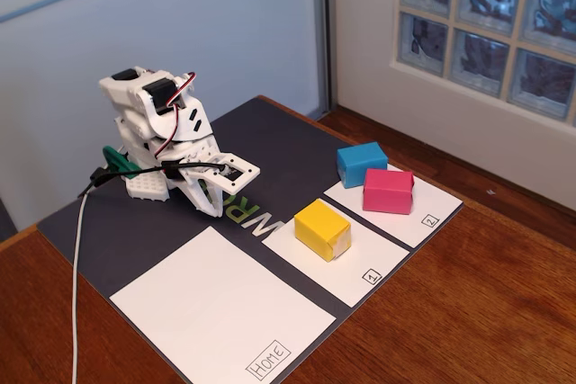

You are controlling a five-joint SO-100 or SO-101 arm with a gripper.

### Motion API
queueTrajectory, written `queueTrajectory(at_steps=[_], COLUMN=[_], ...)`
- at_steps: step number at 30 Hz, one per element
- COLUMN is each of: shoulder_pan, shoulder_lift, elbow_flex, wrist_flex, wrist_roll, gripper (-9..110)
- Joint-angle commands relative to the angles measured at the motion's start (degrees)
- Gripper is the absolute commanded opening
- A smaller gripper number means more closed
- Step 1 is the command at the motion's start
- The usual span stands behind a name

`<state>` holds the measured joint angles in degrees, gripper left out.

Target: Move box yellow to zone 1

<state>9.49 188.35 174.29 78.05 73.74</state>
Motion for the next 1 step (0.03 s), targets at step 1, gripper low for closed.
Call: queueTrajectory(at_steps=[1], shoulder_pan=[-0.53], shoulder_lift=[2.90], elbow_flex=[-0.18], wrist_flex=[3.87], wrist_roll=[0.09], gripper=[0])
